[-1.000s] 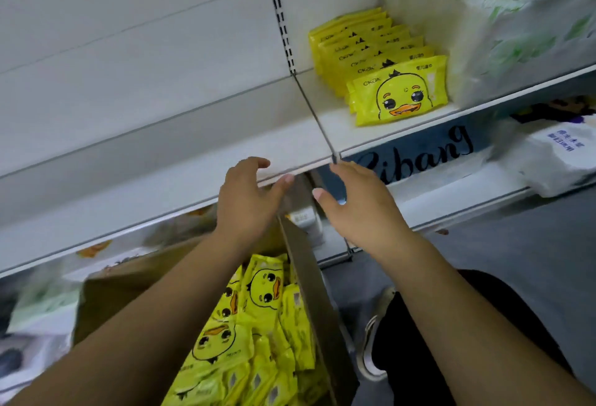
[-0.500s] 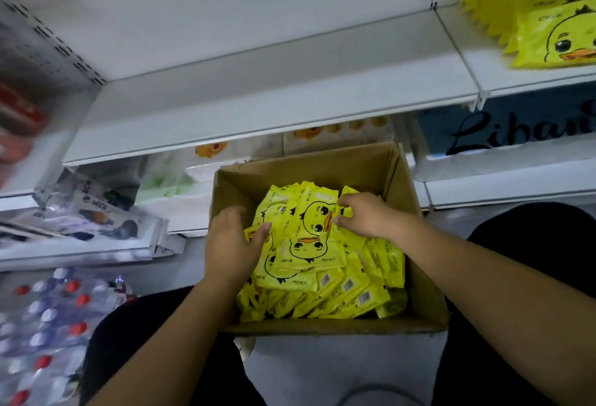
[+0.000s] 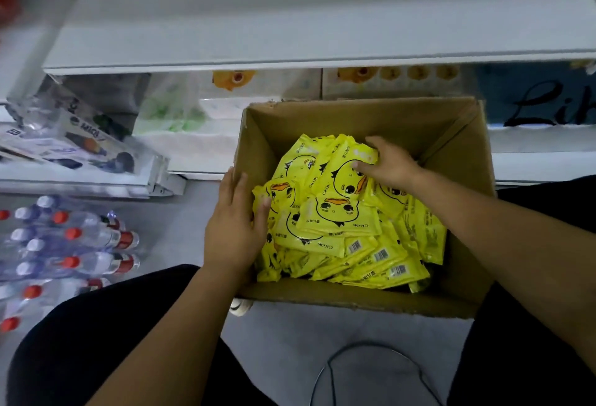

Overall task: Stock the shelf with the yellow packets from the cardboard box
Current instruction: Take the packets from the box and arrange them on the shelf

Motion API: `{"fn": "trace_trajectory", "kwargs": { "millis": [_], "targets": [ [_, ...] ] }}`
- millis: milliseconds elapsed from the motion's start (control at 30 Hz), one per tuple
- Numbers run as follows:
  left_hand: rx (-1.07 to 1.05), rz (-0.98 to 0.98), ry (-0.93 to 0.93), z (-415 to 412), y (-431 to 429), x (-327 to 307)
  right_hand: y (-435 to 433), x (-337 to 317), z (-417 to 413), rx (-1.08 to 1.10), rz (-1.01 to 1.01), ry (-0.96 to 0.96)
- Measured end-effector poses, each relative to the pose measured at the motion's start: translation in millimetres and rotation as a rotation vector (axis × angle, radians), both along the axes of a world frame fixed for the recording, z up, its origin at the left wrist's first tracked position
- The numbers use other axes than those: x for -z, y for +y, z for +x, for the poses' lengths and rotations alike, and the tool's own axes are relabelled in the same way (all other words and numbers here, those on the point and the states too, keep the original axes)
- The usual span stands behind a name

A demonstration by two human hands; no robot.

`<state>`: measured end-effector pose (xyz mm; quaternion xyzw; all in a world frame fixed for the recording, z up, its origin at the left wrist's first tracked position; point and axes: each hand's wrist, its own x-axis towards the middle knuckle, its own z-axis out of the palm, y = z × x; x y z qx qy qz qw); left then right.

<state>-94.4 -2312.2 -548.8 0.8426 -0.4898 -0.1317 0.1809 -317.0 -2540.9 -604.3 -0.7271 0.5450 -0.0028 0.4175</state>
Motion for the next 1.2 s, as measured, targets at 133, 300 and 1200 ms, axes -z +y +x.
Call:
{"fn": "trace_trajectory", "kwargs": {
  "millis": [133, 300, 1200],
  "targets": [
    [-0.016, -0.008, 0.026, 3.0, 0.2, 3.3, -2.2, 7.5, 15.1, -0.051, -0.041, 0.054],
    [-0.020, -0.004, 0.035, 5.3, -0.6, 4.9, -1.6, 10.2, 28.0, -0.145, -0.139, 0.133],
    [-0.279, -0.389, 1.208, -134.3, -22.2, -65.6, 64.4, -122.7, -83.2, 0.311, 0.467, -0.700]
  ]
}}
